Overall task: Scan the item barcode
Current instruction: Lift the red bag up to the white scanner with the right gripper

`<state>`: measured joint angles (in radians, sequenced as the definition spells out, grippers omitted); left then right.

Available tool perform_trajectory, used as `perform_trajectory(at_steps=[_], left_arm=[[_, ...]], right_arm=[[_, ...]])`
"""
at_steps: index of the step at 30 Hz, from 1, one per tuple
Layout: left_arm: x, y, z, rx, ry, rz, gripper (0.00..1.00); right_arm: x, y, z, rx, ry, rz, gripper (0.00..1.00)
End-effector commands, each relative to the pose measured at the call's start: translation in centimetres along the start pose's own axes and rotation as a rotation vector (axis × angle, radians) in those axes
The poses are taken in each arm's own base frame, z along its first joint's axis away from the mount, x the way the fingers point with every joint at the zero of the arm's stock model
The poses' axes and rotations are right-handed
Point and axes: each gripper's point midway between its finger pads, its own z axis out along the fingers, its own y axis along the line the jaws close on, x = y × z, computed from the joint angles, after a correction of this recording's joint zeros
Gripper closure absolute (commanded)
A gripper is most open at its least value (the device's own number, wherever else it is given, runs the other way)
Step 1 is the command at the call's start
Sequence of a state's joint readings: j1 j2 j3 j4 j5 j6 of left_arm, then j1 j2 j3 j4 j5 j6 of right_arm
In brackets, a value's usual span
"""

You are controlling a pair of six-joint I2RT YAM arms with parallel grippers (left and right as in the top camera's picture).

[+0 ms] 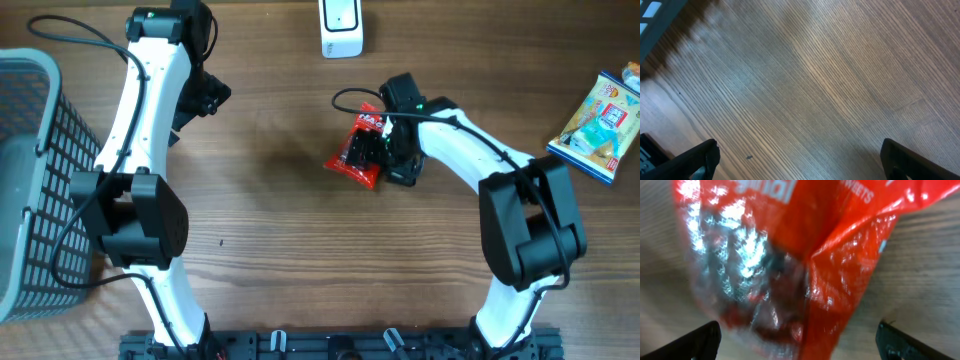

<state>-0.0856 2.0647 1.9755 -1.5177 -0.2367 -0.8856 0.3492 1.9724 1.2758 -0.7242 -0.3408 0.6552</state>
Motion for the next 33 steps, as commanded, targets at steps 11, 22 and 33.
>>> perform_trajectory(at_steps=[11, 22, 33], left_arm=[[0.2, 0.1, 0.1, -0.004, 0.004, -0.010, 0.00], [0.2, 0.1, 0.1, -0.004, 0.004, -0.010, 0.00], [0.2, 0.1, 0.1, -0.004, 0.004, -0.010, 0.00]], right_arm=[[-1.4, -1.5, 3.9, -0.006, -0.086, 0.210, 0.45], [-7.2, 9.4, -4.7, -0.473, -0.140, -0.182, 0.96], [-20.6, 15.5, -14.5, -0.853, -0.690, -0.098, 0.95]])
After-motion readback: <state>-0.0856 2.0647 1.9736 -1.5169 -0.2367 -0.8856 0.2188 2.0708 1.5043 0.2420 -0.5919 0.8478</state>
